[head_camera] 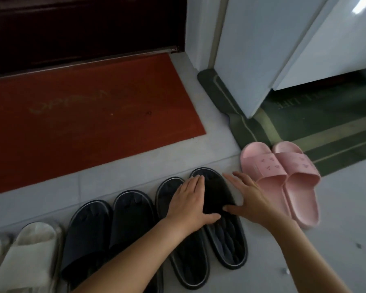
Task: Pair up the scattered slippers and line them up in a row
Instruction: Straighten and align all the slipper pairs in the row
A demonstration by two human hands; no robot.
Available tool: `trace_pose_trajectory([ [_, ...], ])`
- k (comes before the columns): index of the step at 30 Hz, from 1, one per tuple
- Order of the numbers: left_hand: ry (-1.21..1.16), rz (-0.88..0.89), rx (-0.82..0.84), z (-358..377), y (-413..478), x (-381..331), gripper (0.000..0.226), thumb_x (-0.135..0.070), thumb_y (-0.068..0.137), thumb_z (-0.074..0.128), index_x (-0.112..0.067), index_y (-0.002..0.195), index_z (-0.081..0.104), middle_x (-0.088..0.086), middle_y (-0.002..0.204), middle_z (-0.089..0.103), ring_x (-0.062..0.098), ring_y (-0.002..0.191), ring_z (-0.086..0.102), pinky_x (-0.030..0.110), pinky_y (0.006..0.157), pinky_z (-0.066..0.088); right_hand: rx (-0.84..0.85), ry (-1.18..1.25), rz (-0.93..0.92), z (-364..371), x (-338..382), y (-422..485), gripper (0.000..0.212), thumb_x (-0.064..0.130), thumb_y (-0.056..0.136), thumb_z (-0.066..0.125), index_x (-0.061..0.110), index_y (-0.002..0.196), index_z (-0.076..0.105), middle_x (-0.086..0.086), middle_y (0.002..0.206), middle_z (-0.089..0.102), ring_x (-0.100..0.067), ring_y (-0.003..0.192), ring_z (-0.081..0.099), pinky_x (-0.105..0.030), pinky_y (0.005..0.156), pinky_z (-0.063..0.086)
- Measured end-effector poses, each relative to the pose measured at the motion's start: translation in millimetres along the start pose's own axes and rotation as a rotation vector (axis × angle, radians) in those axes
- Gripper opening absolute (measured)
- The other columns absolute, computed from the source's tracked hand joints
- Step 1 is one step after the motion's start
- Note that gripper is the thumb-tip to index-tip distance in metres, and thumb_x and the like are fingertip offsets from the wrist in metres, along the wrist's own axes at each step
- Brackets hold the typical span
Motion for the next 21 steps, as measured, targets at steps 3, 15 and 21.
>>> trace_pose_trajectory([
  [3, -0.009, 0.039, 0.021, 2, 23, -48, 0.104, -0.058, 0.078, 0.062, -0.005, 0.149, 0.007, 0.012, 0.157, 0.013, 0.025, 0.144, 0.013, 0.033, 0.117, 0.012, -0.077, 0.092, 0.088, -31, -35, -20, 0.091, 0.045, 0.069, 0.077, 0.034, 0.145, 0.028, 0.001, 0.153, 0.026, -0.024, 0.138, 0.03, -0.037, 0.111, 0.031],
  [15, 0.057, -0.009, 0.157, 33, 119, -127, 0.098, -0.042, 0.078, 0.067, -0.007, 0.148, 0.01, 0.011, 0.157, 0.015, 0.027, 0.142, 0.019, 0.041, 0.11, 0.029, -0.029, -0.271, 0.225, -114, -152, -3, 0.086, 0.035, 0.079, 0.066, 0.045, 0.144, 0.011, 0.007, 0.157, 0.016, -0.027, 0.144, 0.014, -0.052, 0.114, 0.021],
  [21, 0.06, -0.02, 0.194, 55, 143, -114, 0.098, -0.048, 0.079, 0.066, -0.009, 0.148, 0.008, 0.009, 0.157, 0.013, 0.027, 0.141, 0.019, 0.042, 0.11, 0.031, 0.023, -0.259, 0.193, -101, -174, 29, 0.079, 0.032, 0.079, 0.061, 0.042, 0.144, 0.018, 0.005, 0.156, 0.021, -0.028, 0.142, 0.02, -0.048, 0.111, 0.026],
])
Point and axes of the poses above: each hand's wrist, its own y-axis towards the middle knuckle, its own z-axis out of the palm, x = y × z, the point moved 10 cm from there along y, towards the middle knuckle
